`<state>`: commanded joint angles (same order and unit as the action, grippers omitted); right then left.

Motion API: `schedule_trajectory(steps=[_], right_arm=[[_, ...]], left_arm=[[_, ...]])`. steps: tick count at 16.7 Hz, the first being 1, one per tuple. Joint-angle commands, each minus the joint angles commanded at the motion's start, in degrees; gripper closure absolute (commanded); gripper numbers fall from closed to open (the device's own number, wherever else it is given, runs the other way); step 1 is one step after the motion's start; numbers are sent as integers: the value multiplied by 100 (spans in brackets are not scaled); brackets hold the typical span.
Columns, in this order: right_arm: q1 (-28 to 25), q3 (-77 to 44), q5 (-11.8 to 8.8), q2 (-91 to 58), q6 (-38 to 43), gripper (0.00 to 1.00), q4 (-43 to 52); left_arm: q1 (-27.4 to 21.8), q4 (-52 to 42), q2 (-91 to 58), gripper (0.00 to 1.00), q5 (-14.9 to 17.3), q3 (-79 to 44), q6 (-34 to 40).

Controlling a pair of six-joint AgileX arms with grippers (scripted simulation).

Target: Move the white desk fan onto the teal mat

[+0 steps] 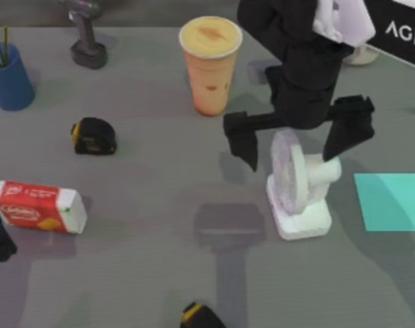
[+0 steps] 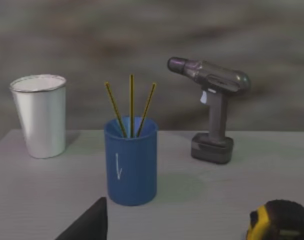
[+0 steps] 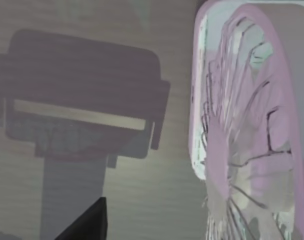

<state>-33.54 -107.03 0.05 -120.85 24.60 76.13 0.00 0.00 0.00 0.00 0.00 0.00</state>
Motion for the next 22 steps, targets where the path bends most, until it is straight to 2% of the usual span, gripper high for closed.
schedule_trajectory(steps=[13, 22], right_arm=[[0, 0, 0, 0, 0, 98, 0], [19, -5, 0, 41, 5, 100, -1]], left_arm=[[0, 0, 0, 0, 0, 0, 0], [0, 0, 0, 0, 0, 0, 0]])
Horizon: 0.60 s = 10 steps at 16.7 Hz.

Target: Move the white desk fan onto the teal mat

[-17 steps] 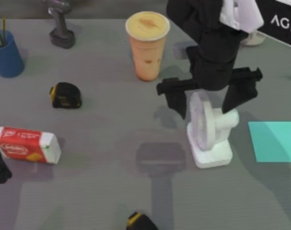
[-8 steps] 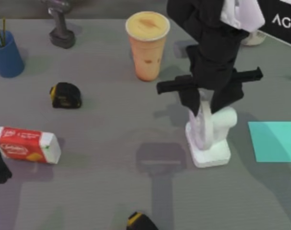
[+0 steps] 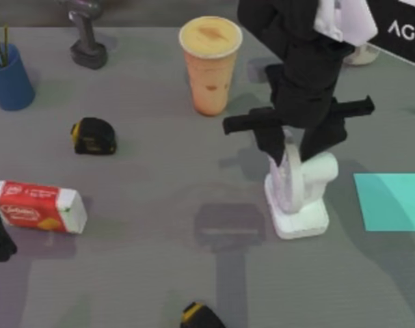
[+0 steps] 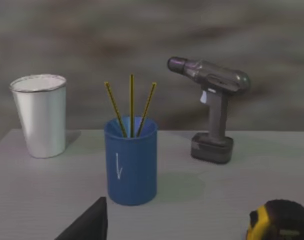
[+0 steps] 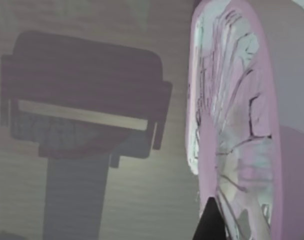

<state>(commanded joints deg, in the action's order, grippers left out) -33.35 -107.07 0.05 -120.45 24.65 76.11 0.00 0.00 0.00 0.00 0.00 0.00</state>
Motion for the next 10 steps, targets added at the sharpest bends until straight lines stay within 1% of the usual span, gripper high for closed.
schedule_trajectory(steps=[2, 7, 10], right_arm=[[-10, -99, 0, -25, -3, 100, 97], [-39, -1127, 1, -136, -2, 100, 976], [-46, -1379, 1, -154, -9, 100, 1225]], left_arm=[[0, 0, 0, 0, 0, 0, 0], [0, 0, 0, 0, 0, 0, 0], [0, 0, 0, 0, 0, 0, 0]])
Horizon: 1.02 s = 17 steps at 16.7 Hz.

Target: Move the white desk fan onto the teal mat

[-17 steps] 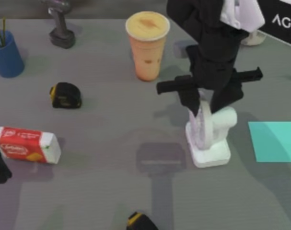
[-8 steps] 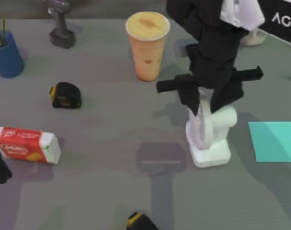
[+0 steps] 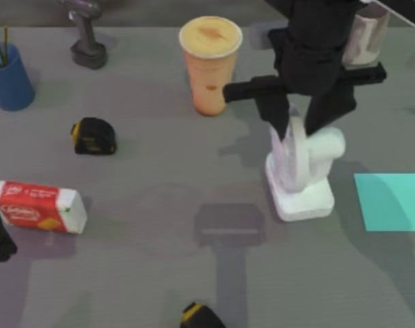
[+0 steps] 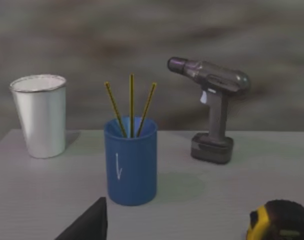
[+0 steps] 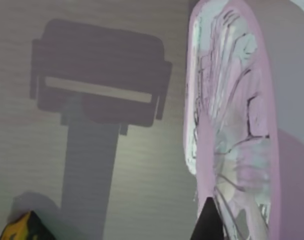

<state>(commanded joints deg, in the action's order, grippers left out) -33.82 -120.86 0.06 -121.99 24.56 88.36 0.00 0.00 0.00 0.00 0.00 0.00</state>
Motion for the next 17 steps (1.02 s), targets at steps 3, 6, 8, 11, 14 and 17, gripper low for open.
schedule_trajectory(steps=[3, 6, 8, 11, 14, 17], right_arm=[[30, 12, -3, 21, 9, 100, -15], [71, 71, -2, 32, -174, 100, -7], [171, 190, -3, 69, -596, 100, -3], [422, 441, -6, 193, -1681, 100, -28], [757, 748, -14, 405, -3275, 100, -107], [1146, 1123, -29, 712, -5165, 100, -250]], left_arm=[[0, 0, 0, 0, 0, 0, 0], [0, 0, 0, 0, 0, 0, 0], [0, 0, 0, 0, 0, 0, 0], [0, 0, 0, 0, 0, 0, 0], [0, 0, 0, 0, 0, 0, 0], [0, 0, 0, 0, 0, 0, 0]])
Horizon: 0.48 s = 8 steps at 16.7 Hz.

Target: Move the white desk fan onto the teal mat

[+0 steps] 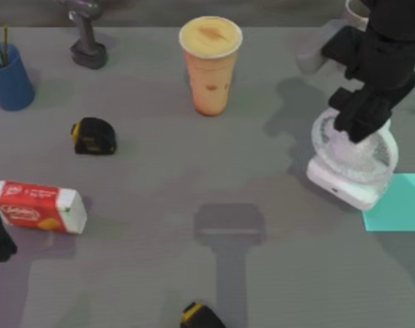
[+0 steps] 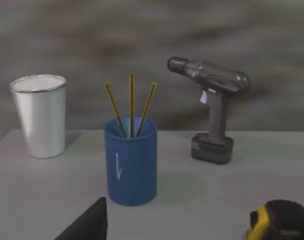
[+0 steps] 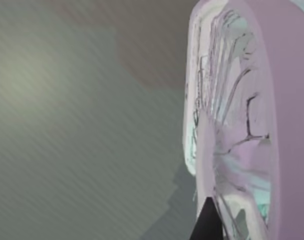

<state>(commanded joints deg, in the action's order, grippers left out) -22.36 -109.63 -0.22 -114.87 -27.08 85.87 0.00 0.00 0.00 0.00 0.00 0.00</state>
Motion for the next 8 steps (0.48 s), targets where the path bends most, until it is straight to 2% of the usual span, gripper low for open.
schedule_trajectory(steps=[5, 8], right_arm=[[668, 750, -25, 614, -3058, 100, -310], [1007, 1190, -29, 919, -4392, 100, -455]], left_arm=[[0, 0, 0, 0, 0, 0, 0], [0, 0, 0, 0, 0, 0, 0]])
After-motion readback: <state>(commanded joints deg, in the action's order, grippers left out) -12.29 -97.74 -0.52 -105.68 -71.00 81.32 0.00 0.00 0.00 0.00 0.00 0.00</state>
